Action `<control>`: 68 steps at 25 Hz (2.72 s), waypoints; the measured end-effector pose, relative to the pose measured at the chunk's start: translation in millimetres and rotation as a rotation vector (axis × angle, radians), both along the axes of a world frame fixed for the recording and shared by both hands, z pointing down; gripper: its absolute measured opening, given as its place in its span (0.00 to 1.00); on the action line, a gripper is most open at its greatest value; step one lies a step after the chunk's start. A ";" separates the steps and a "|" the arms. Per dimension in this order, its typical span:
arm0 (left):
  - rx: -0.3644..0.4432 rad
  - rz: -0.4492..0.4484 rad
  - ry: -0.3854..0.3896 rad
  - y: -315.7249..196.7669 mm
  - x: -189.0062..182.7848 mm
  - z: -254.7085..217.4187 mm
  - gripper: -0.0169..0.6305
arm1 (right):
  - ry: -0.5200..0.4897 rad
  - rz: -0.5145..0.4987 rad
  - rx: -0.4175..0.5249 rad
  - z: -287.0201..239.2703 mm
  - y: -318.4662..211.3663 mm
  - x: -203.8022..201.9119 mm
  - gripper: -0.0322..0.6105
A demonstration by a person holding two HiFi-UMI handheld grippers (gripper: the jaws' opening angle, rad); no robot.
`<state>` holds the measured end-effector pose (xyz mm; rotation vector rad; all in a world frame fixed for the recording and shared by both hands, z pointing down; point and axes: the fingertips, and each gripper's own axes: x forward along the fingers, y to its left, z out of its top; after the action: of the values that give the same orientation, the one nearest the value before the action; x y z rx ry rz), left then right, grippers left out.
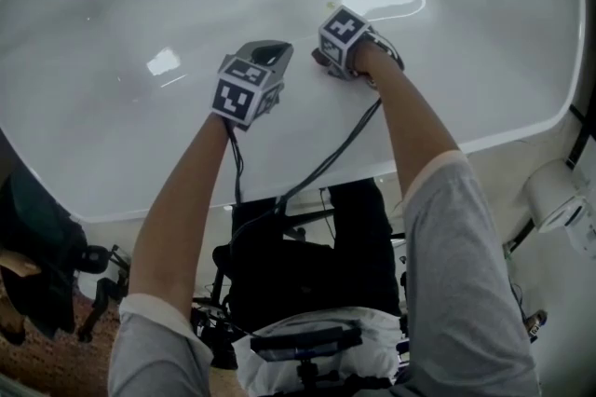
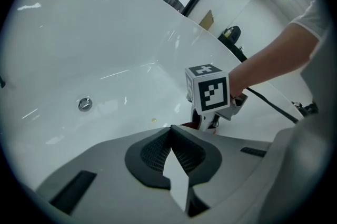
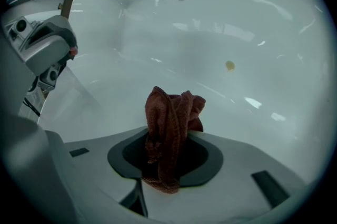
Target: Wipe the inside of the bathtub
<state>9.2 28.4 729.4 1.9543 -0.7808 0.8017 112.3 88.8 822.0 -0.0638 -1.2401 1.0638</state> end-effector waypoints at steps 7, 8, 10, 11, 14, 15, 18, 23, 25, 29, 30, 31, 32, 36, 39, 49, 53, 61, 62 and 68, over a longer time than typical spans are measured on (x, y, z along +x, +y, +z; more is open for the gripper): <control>-0.042 -0.078 -0.027 -3.2 -24.8 36.1 0.04 | -0.106 0.021 -0.053 17.4 18.3 -53.3 0.26; -0.046 -0.088 -0.027 -3.4 -26.5 39.6 0.04 | -0.103 0.035 -0.048 21.4 16.2 -51.7 0.26; -0.050 -0.096 -0.026 -3.7 -26.1 44.9 0.04 | -0.077 0.077 -0.013 31.8 7.9 -41.5 0.26; -0.050 -0.094 -0.023 -3.8 -23.9 47.0 0.04 | -0.050 0.093 0.019 38.1 1.6 -32.6 0.26; -0.048 -0.079 -0.011 -3.4 -13.1 52.7 0.04 | 0.082 0.077 0.157 55.3 -21.9 5.2 0.26; -0.047 -0.077 -0.006 -3.3 -9.3 55.0 0.04 | 0.127 0.059 0.197 58.9 -28.3 17.4 0.26; -0.042 -0.072 0.002 -5.2 -0.4 62.6 0.04 | 0.206 -0.008 0.278 65.6 -39.3 39.9 0.26; -0.029 -0.071 0.004 -9.5 -2.7 70.2 0.04 | 0.146 -0.075 0.281 74.8 -36.8 25.0 0.25; -0.032 -0.081 0.001 -9.3 -9.6 73.3 0.04 | 0.077 0.016 0.212 78.4 -27.2 5.0 0.25; -0.025 -0.092 -0.009 -10.9 -21.5 81.4 0.04 | -0.063 0.220 0.001 73.5 -5.1 -41.0 0.25; -0.026 -0.091 -0.014 -11.1 -23.8 84.0 0.04 | -0.082 0.220 -0.023 73.2 -1.9 -49.0 0.25; -0.028 -0.088 -0.018 -10.9 -25.4 86.6 0.04 | -0.095 0.199 -0.034 74.1 0.0 -54.2 0.25; -0.030 -0.083 -0.022 -10.4 -26.6 89.0 0.04 | -0.102 0.172 -0.038 75.7 1.0 -56.8 0.25; -0.023 -0.065 -0.026 -7.8 -25.8 95.5 0.04 | -0.046 0.145 0.019 89.1 -7.0 -43.3 0.25; -0.014 -0.053 -0.022 -8.8 -18.3 98.6 0.04 | 0.105 0.055 0.188 103.9 -28.2 -7.8 0.25; 0.008 -0.065 0.000 -24.5 -13.2 105.1 0.04 | 0.129 -0.021 0.244 120.7 -31.0 -1.2 0.25; 0.010 -0.069 -0.012 -28.8 -24.6 114.6 0.04 | -0.002 0.033 0.123 132.5 -11.4 -43.9 0.25; 0.000 -0.065 -0.020 -35.5 -31.1 130.1 0.04 | 0.069 0.100 0.243 154.7 -32.0 -36.0 0.25; -0.004 -0.065 -0.018 -36.3 -29.9 130.6 0.04 | 0.098 0.103 0.267 156.1 -37.0 -27.9 0.25; 0.018 -0.059 -0.011 -46.2 -26.4 129.3 0.04 | 0.267 0.130 0.435 149.0 -76.0 21.9 0.25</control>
<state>-17.2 -17.8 858.8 1.9350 -0.8502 0.7731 134.3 12.8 970.9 0.4831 -1.2158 0.8586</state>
